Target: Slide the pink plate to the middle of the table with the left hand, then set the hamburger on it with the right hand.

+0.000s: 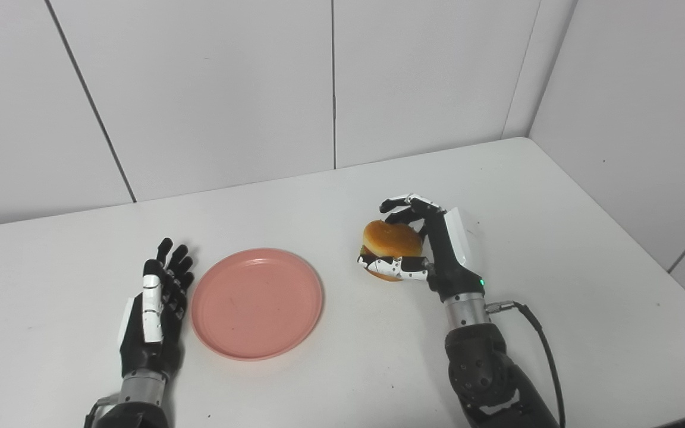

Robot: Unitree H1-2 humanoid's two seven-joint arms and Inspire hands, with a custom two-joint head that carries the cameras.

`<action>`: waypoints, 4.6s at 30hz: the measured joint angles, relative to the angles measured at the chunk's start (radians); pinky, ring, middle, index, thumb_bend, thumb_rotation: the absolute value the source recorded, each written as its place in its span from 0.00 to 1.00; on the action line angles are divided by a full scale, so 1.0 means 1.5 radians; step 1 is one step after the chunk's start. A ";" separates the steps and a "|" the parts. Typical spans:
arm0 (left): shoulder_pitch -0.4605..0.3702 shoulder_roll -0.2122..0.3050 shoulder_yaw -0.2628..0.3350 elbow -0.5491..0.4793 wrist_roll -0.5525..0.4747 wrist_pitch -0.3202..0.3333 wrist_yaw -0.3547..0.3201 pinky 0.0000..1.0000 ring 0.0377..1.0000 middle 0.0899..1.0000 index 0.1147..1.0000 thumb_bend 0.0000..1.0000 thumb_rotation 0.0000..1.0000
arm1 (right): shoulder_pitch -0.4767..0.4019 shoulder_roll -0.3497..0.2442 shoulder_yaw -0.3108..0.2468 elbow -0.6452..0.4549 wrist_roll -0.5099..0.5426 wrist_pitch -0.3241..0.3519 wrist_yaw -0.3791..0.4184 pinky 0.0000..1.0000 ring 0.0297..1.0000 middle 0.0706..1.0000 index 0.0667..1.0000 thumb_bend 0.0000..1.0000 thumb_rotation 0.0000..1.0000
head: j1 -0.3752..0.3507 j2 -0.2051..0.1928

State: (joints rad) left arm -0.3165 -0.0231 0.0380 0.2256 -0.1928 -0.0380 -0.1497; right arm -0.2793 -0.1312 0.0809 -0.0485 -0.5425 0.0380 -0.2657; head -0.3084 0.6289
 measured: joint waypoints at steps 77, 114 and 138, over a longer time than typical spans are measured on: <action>0.000 -0.068 -0.052 0.025 0.100 -0.058 0.089 1.00 0.94 0.92 0.92 0.63 1.00 | -0.189 -0.003 0.199 0.310 -0.141 -0.242 -0.062 0.39 0.39 0.46 0.51 0.51 0.00 | 0.187 -0.021; -0.003 -0.068 -0.051 0.030 0.087 -0.044 0.088 1.00 0.92 0.91 0.92 0.63 1.00 | -0.128 -0.016 0.194 0.278 -0.142 -0.251 -0.061 0.69 0.78 0.81 0.79 0.60 0.52 | 0.176 -0.020; -0.002 -0.067 -0.049 0.026 0.086 -0.042 0.088 0.98 0.93 0.92 0.93 0.62 1.00 | -0.080 -0.027 0.144 0.227 -0.069 -0.298 -0.068 0.87 0.95 0.97 0.95 0.65 0.78 | 0.179 -0.016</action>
State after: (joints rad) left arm -0.3198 -0.1238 -0.0354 0.2646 -0.0641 -0.1009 -0.0177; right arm -0.3998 -0.1722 0.2968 0.2916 -0.6455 -0.4090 -0.3679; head -0.0399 0.6044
